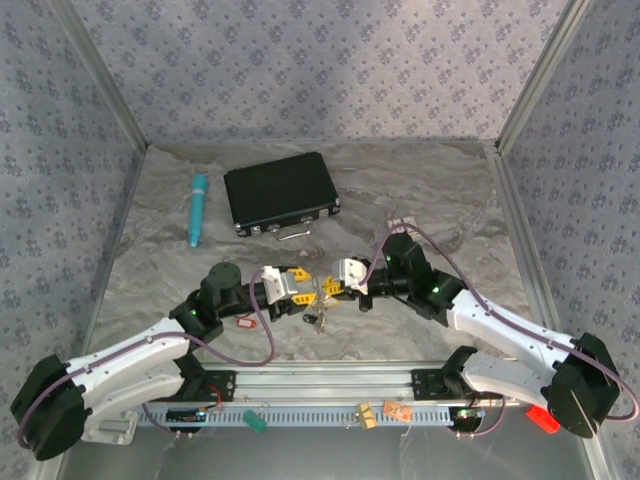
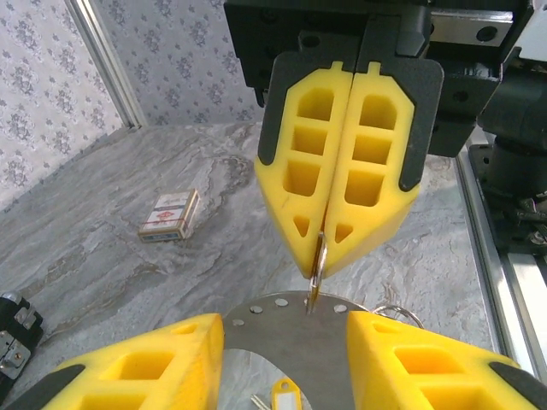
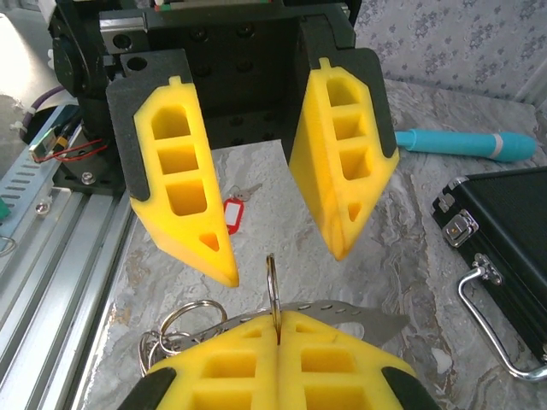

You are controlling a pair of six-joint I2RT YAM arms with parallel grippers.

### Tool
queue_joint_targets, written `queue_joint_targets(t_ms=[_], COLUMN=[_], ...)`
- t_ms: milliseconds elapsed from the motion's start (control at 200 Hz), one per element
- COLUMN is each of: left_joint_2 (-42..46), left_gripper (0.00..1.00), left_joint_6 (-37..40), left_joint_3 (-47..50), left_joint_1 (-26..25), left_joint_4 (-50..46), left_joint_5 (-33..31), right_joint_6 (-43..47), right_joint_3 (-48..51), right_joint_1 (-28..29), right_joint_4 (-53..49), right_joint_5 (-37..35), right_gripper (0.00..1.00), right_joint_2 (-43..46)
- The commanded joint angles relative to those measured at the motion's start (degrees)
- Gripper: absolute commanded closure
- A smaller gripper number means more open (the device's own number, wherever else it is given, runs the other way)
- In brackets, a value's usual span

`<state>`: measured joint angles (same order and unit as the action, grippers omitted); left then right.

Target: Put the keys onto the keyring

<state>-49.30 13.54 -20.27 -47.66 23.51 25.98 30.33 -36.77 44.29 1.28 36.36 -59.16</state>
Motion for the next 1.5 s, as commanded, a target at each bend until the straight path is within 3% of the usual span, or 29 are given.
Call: queue_joint_targets(t_ms=[0, 480, 700, 775, 840, 894, 1024, 1269, 1394, 1494], left_joint_2=[-0.83, -4.45, -4.46, -3.7, -2.38, -1.32, -0.01, -0.54, -0.72, -0.98], left_gripper=[0.6, 0.79, 0.99, 1.0, 1.0, 1.0, 1.0, 1.0, 1.0, 1.0], left_joint_6=[-1.89, -3.78, -3.07, -1.72, 0.46, 3.12, 9.98, 24.62, 37.19, 39.43], left_joint_3=[0.61, 2.08, 2.06, 1.71, 0.93, -0.25, -2.93, -5.21, -2.69, -2.05], left_joint_1=[0.01, -0.59, -0.86, -1.16, -1.74, -2.61, -5.06, -10.35, -11.74, -11.75], left_joint_4=[5.02, 11.85, 12.81, 11.56, 9.0, 5.62, -1.29, -4.56, -0.87, 1.03], left_joint_5=[2.22, 2.72, 2.68, 1.54, -0.48, -2.75, -9.56, -20.77, -21.58, -24.01], right_joint_6=[-1.4, -2.58, -2.76, -2.65, -2.06, -2.06, -3.9, -10.16, -13.53, -15.95], right_joint_3=[-0.67, -1.14, -1.11, -0.73, 0.31, 1.57, 2.85, 3.96, 6.17, 7.78], right_joint_1=[0.45, 1.17, 1.24, 1.12, 0.43, -1.17, -5.08, -5.58, -5.56, -5.6], right_joint_4=[2.37, 4.27, 4.18, 3.61, 3.08, 3.29, 2.3, 1.09, 4.71, 7.87], right_joint_5=[2.0, 2.66, 2.31, -0.54, -3.44, -4.73, -5.91, -16.94, -19.12, -22.7], right_gripper=[1.0, 1.0, 1.0, 0.99, 0.71, 0.61, 0.57, 0.57, 0.57, 0.59], right_joint_2=[-0.38, -1.9, -1.84, -1.14, 0.32, 2.19, 6.24, 8.63, 10.9, 12.72])
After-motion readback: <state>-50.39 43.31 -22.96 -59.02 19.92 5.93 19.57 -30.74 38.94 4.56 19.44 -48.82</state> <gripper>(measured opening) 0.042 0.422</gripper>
